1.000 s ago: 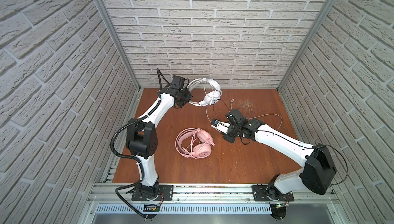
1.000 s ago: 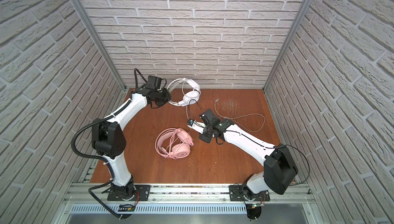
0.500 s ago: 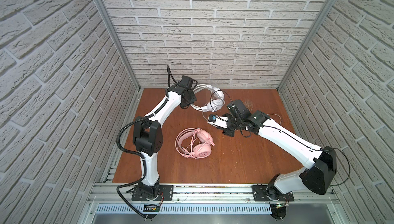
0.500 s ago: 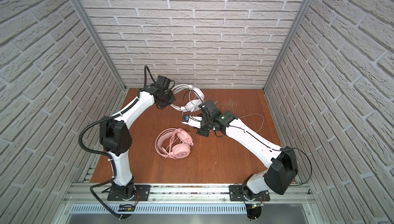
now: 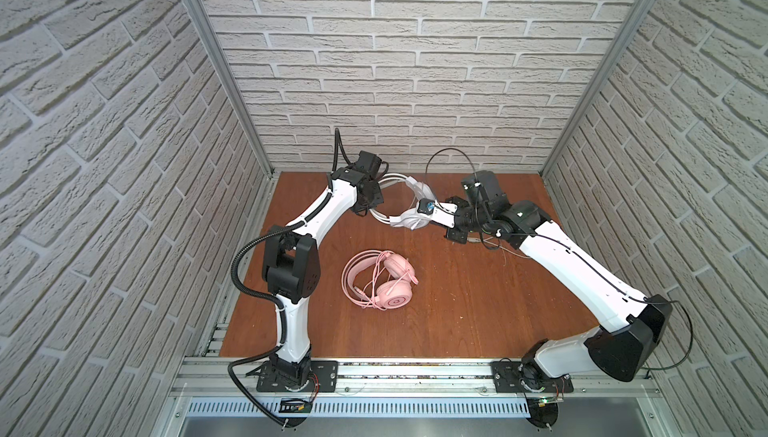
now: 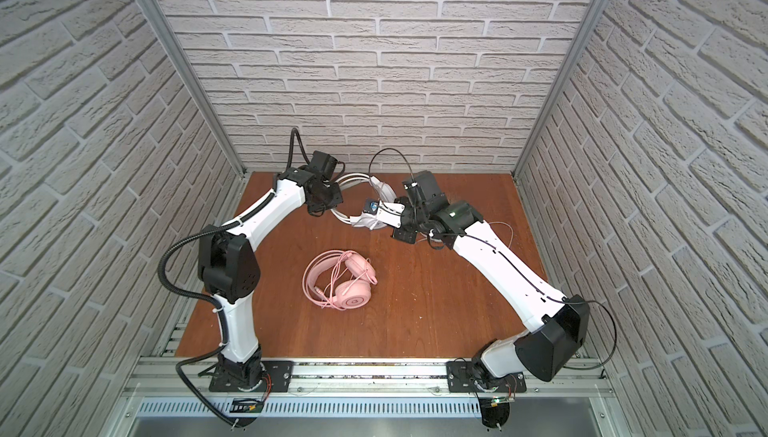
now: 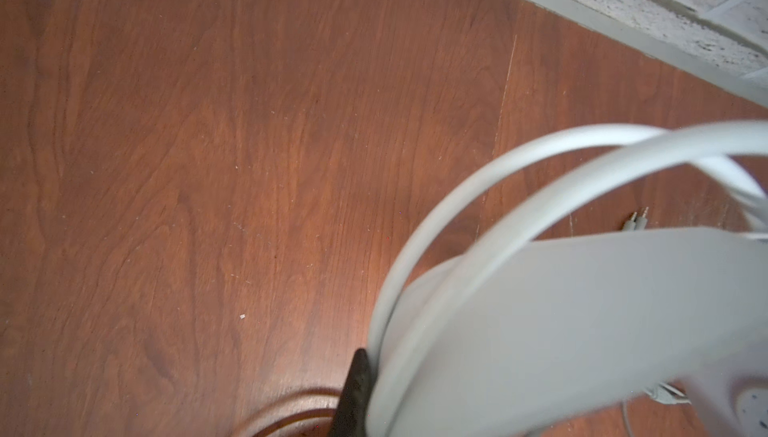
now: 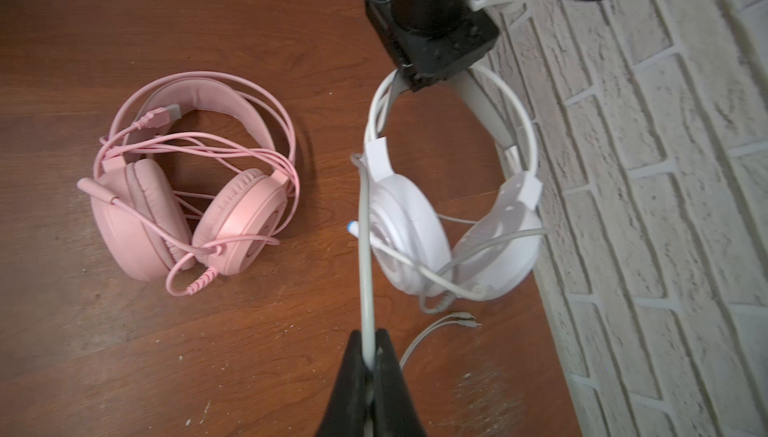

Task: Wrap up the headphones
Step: 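Carry the grey cable with the right gripper around the white headset's band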

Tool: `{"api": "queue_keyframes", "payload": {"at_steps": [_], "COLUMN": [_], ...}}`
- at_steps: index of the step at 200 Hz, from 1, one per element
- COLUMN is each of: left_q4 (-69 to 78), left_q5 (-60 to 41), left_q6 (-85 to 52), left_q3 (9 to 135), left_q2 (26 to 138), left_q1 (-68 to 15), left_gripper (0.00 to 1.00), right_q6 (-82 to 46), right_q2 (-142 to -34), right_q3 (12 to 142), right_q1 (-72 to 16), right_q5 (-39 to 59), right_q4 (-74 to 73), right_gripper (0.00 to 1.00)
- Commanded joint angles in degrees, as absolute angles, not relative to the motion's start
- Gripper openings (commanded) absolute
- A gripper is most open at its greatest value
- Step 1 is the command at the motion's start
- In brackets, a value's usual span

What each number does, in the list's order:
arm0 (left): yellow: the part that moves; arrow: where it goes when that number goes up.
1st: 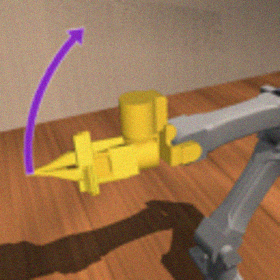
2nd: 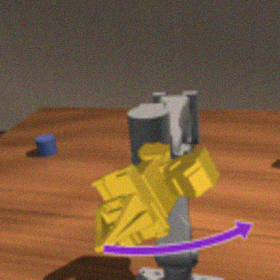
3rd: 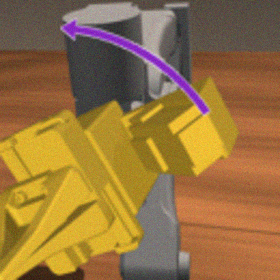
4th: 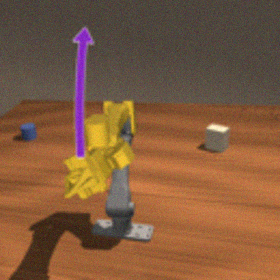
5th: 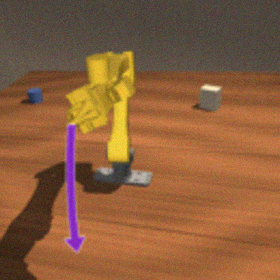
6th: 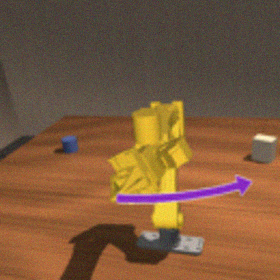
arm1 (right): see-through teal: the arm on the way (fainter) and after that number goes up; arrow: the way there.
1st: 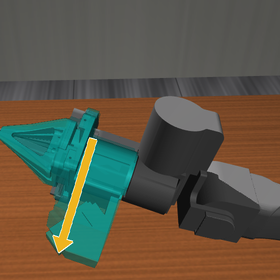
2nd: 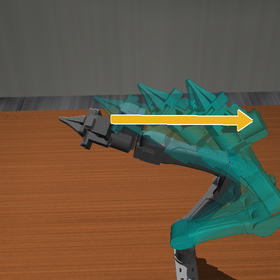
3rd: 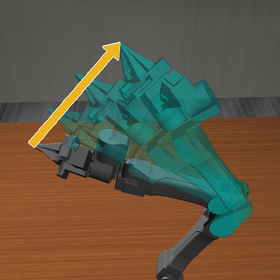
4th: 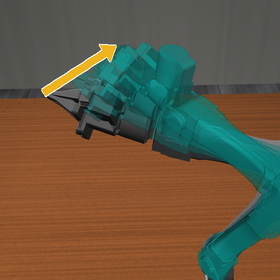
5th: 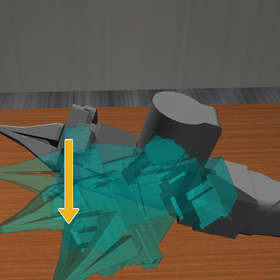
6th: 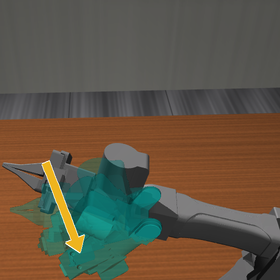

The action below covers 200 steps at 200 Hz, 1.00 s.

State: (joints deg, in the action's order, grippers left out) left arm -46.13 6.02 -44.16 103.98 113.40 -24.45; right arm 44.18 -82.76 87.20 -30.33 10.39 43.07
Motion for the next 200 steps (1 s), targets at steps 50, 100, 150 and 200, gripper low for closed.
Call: {"api": "queue_keyframes", "payload": {"at_steps": [50, 100, 150, 200], "left_q4": [-45.21, -44.74, -44.70, -43.16], "left_q5": [5.73, 4.71, 3.60, 0.80], "left_q6": [-40.92, -40.85, -39.92, -42.89], "left_q3": [105.95, 105.56, 105.22, 104.08], "left_q2": [113.47, 113.37, 113.40, 112.72], "left_q1": [-25.06, -25.05, -25.36, -24.30], "left_gripper": [0.00, 0.00, 0.00, 0.00], "right_q6": [46.47, 45.05, 43.73, 50.58], "right_q2": [-89.52, -88.96, -90.85, -85.84], "right_q3": [95.86, 95.00, 96.50, 90.60], "right_q1": [-25.11, -23.24, -21.77, -21.40], "right_q5": [9.90, 11.18, 9.77, 21.85], "right_q4": [42.63, 40.11, 39.78, 41.46], "right_gripper": [0.05, 0.06, 0.05, 0.06]}}
